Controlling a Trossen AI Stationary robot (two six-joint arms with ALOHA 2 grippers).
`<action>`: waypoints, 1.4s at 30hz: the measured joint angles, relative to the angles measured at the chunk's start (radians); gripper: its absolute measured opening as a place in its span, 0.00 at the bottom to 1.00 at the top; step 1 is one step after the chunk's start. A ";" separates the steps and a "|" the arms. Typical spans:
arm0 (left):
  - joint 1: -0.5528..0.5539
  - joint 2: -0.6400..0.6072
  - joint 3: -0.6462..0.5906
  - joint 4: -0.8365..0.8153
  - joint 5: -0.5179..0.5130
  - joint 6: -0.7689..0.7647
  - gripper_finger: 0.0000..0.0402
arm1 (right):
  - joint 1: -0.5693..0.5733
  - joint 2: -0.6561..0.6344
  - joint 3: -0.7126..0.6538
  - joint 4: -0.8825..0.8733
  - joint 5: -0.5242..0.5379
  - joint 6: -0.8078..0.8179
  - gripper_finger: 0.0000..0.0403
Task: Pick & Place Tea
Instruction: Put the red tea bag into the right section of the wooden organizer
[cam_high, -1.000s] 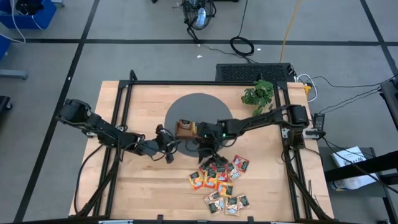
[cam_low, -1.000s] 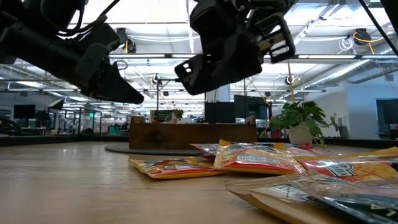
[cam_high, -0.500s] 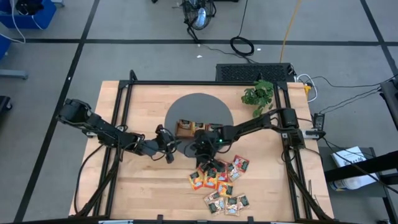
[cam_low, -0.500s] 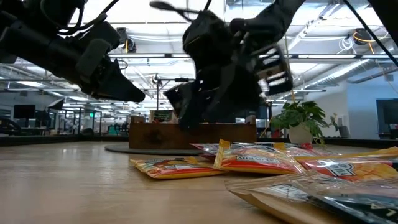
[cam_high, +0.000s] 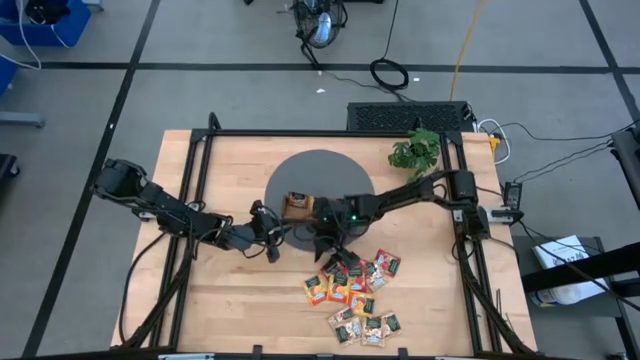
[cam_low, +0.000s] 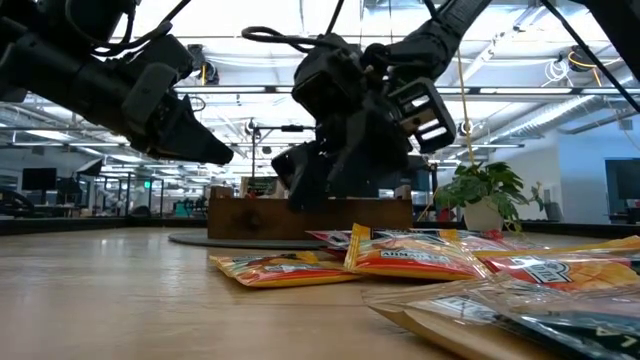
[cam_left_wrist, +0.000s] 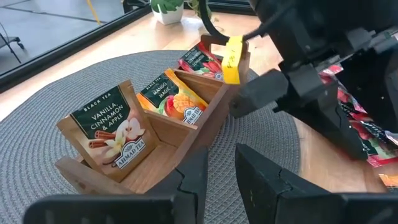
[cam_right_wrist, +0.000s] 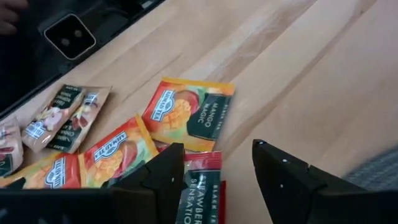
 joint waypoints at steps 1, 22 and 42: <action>0.000 0.000 0.000 0.000 0.000 0.000 0.22 | 0.005 0.003 0.000 0.001 0.022 0.007 0.45; 0.000 0.000 0.000 0.000 0.023 -0.003 0.22 | 0.008 0.052 0.017 -0.098 0.017 0.022 0.44; 0.000 0.000 0.000 0.000 0.026 -0.008 0.22 | 0.018 0.038 0.016 -0.135 0.055 -0.073 0.02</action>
